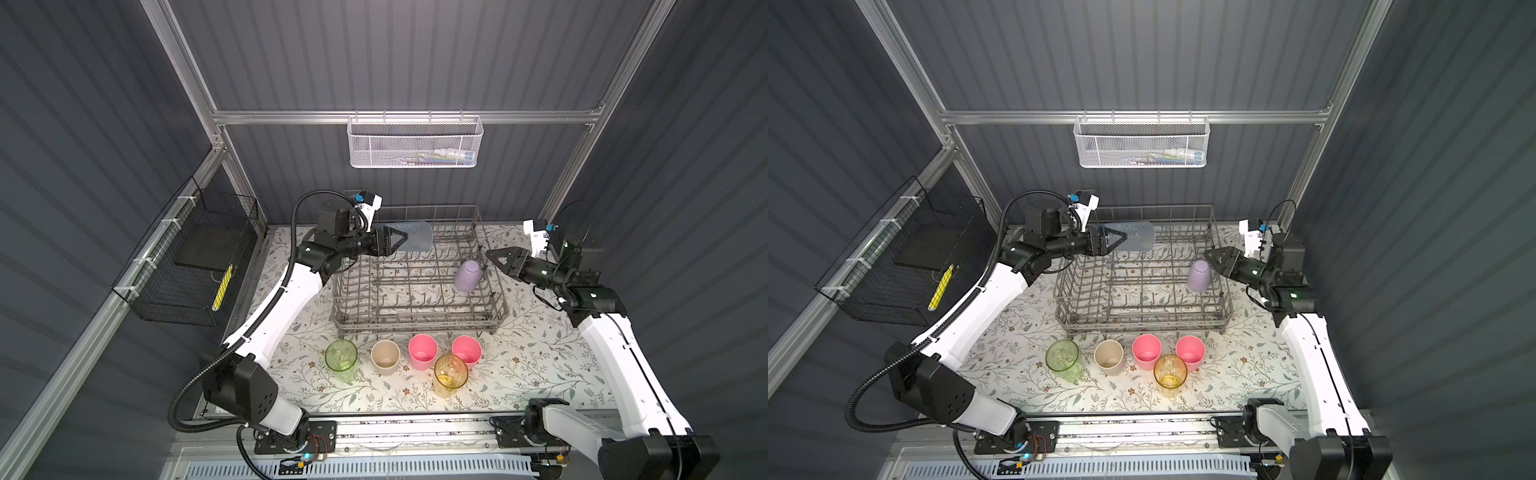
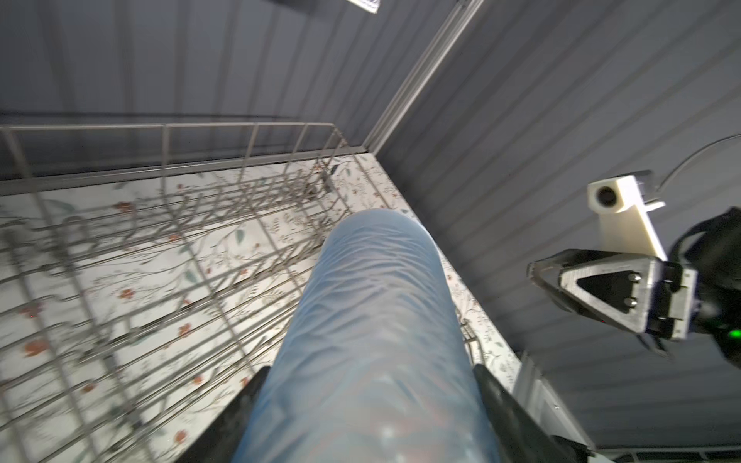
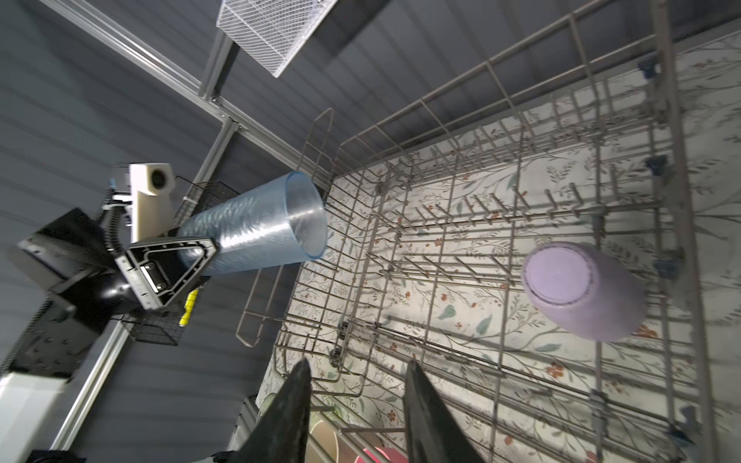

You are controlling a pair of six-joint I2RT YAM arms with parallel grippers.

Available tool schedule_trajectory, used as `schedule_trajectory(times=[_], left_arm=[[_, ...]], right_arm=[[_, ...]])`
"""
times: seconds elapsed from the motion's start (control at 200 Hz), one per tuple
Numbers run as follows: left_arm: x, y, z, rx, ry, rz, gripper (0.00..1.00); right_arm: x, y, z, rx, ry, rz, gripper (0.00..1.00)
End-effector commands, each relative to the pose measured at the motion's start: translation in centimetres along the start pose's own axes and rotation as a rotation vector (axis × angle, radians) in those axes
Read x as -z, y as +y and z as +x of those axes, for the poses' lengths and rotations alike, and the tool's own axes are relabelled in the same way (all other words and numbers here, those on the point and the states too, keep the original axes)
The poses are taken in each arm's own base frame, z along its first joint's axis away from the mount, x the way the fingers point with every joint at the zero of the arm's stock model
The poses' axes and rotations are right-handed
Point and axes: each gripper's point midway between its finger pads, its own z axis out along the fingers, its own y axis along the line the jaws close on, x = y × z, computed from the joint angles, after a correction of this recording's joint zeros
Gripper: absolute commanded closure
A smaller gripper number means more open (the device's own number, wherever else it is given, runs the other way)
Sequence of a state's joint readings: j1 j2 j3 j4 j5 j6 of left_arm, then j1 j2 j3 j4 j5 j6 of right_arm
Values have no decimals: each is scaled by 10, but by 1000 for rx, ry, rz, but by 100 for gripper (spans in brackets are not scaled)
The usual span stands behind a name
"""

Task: Load cups into a dish rack
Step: Place the cup upside down at the dish rack.

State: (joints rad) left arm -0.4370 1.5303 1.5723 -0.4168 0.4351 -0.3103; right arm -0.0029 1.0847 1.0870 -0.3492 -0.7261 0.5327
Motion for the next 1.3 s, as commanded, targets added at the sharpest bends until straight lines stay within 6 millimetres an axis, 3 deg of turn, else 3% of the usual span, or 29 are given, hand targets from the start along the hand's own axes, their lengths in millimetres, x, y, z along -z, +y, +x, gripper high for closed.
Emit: schedule_trajectory(times=[0.0, 0.145, 0.39, 0.68, 1.296], left_arm=[[9, 47, 32, -33, 171, -259, 70], [14, 70, 45, -52, 271, -385, 71], [7, 81, 66, -93, 420, -462, 70], [-22, 91, 83, -104, 513, -472, 70], [-76, 109, 89, -98, 561, -455, 71]], right_arm=[[4, -17, 5, 29, 11, 95, 60], [3, -27, 7, 34, 12, 136, 60], [0, -36, 13, 26, 26, 144, 59], [-3, -45, 19, 17, 38, 146, 59], [-4, -60, 21, -13, 42, 142, 58]])
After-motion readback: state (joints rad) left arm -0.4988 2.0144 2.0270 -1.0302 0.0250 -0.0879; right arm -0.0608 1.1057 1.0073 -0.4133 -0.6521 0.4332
